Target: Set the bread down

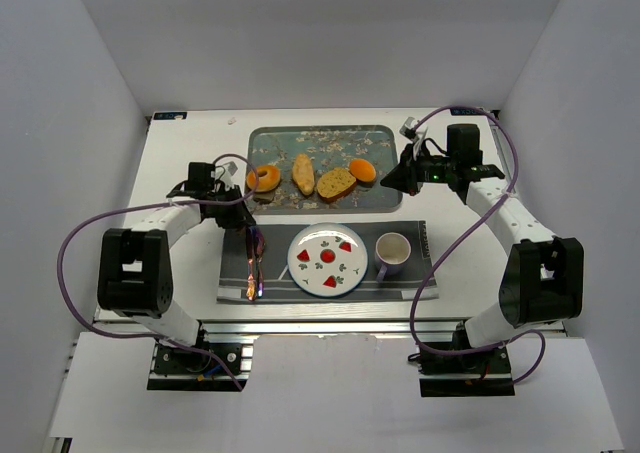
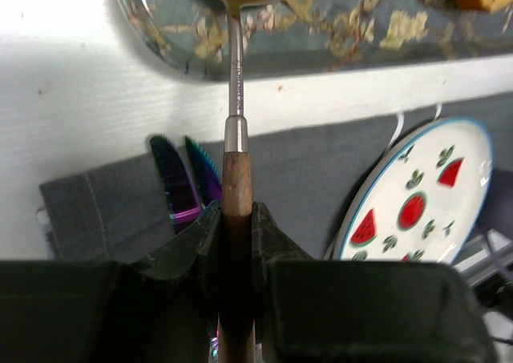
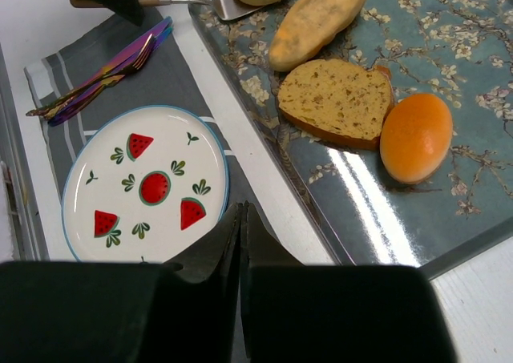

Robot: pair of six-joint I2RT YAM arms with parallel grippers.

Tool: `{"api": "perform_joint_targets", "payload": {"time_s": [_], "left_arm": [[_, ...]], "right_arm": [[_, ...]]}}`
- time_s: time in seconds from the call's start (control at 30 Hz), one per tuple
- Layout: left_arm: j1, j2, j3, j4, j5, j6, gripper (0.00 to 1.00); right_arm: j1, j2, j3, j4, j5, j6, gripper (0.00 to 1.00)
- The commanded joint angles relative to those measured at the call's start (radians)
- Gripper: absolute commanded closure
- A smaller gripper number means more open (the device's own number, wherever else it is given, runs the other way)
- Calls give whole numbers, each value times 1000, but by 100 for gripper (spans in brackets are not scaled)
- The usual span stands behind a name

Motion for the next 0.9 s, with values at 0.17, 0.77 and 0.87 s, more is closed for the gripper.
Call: {"api": "perform_joint_targets", "payload": {"time_s": [0.17, 0.77, 0.87], "left_arm": [[-18, -267, -95, 0, 69, 161, 100], [-485, -480, -169, -156, -73, 63, 100], [-553, -445, -132, -216, -130, 29, 100]], "right_arm": [[-10, -17, 4, 27, -26, -2, 96], [-11, -1, 49, -16, -20, -45, 97], [-11, -8, 49, -23, -14, -51, 96]]}}
